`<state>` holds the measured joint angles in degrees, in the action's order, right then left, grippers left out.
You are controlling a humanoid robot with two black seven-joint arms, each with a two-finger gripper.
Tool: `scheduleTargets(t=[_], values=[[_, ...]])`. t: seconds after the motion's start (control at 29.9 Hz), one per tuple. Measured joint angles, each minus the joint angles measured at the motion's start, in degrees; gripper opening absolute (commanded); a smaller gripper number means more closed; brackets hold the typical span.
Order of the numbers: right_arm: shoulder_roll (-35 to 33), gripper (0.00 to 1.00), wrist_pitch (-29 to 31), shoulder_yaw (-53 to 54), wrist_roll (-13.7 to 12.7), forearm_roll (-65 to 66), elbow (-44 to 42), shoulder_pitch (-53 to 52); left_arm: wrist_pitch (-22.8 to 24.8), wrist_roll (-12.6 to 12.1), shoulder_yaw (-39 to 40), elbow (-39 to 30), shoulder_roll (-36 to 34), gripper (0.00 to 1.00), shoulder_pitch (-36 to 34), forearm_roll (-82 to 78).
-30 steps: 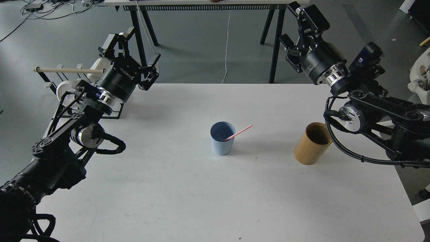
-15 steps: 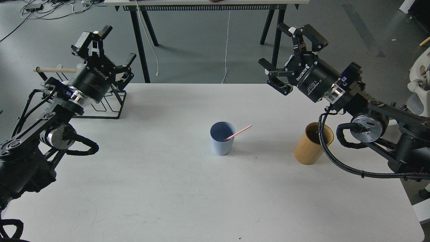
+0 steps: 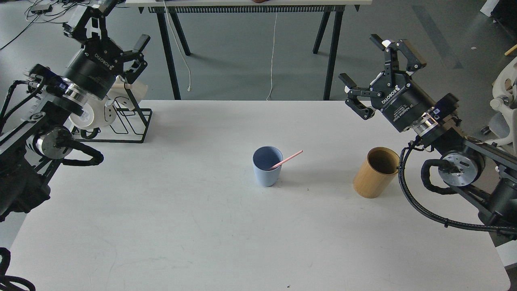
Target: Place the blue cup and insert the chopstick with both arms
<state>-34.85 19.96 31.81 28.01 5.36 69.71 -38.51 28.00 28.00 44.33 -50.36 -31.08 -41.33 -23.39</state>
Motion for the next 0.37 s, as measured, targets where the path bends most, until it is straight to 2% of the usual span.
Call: scheduleTargets(t=[0.37], values=[[-1.33, 0.99, -0.46, 1.3, 0.0, 0.09, -0.56, 3.0, 0.0, 0.0, -0.2, 0.0, 0.17, 0.98, -1.78, 0.07]])
